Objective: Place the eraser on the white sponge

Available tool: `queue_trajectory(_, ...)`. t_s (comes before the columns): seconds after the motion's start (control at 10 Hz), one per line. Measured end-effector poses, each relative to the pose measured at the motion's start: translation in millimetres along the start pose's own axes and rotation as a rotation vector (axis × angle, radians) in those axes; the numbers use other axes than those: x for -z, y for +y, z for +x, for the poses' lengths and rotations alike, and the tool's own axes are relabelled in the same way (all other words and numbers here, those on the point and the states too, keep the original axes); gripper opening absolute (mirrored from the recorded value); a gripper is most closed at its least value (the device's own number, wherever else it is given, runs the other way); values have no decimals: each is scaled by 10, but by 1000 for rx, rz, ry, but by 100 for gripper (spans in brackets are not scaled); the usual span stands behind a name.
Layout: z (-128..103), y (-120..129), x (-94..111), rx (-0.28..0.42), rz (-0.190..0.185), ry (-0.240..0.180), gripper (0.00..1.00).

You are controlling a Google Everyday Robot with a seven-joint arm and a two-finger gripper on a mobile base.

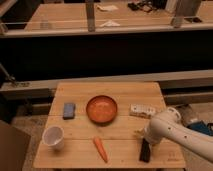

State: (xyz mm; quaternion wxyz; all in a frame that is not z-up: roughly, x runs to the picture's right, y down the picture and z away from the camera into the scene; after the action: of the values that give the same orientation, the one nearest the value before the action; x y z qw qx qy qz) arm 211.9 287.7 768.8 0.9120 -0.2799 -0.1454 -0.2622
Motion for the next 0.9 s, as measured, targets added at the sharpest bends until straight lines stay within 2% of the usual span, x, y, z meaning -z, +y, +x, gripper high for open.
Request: queue_trajectory(0.9, -24, 56, -127, -12, -4, -5, 79)
